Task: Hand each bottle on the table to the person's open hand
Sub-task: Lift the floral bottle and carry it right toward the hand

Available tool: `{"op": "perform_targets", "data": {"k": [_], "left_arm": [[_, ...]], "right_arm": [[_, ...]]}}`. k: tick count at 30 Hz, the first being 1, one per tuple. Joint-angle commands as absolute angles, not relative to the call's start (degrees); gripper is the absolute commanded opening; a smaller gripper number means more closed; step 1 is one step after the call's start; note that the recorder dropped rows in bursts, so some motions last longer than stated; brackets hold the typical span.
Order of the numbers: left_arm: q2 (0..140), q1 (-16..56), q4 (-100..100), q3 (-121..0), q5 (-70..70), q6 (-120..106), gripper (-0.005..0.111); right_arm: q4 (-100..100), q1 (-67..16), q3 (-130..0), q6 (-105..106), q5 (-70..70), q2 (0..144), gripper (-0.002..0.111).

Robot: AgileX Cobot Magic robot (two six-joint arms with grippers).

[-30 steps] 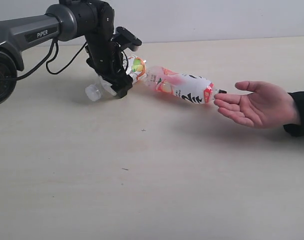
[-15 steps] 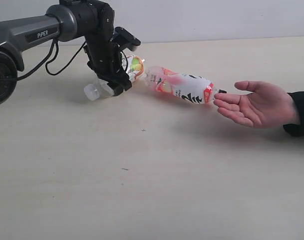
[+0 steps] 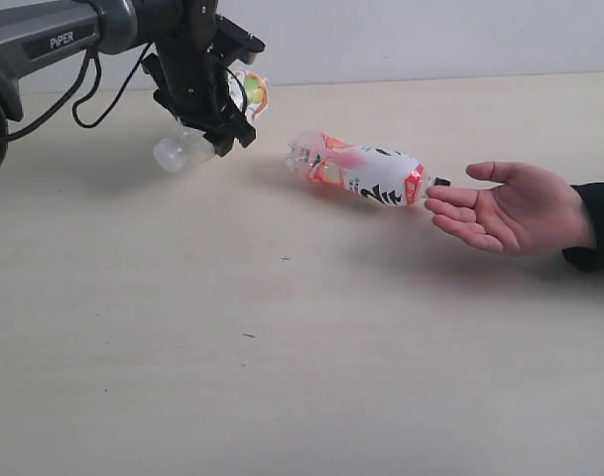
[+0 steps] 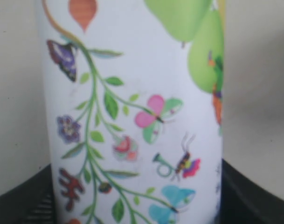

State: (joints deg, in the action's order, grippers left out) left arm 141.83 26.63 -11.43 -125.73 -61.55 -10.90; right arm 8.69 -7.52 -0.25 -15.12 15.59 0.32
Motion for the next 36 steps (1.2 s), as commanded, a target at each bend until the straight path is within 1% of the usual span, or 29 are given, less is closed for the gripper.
{"op": "perform_targets", "data": {"k": [1,10,16,25,36], "left_arm": [[139.0,26.5,-11.0,-126.1,-63.4,-8.1,0.0],[134.6,26.9,-1.1,-125.5,-65.5,-7.6,0.0],[132.9,28.8,-0.4,-125.5,-70.0,-9.6,0.0],[129.5,36.1,0.0,-125.5,-70.0,-9.7,0.0],[127.1,45.3,-0.4,-125.5,-70.0,0.8,0.0]], "right_arm": [[8.9,-7.7,0.0,-15.1,15.1,0.0,0.0],[8.9,-7.7,0.0,-15.1,15.1,0.0,0.0],[8.9,-7.7,0.0,-15.1,15.1,0.0,0.0],[8.9,-7.7,0.0,-15.1,15.1,0.0,0.0],[8.9,-7.7,0.0,-15.1,15.1,0.0,0.0]]}}
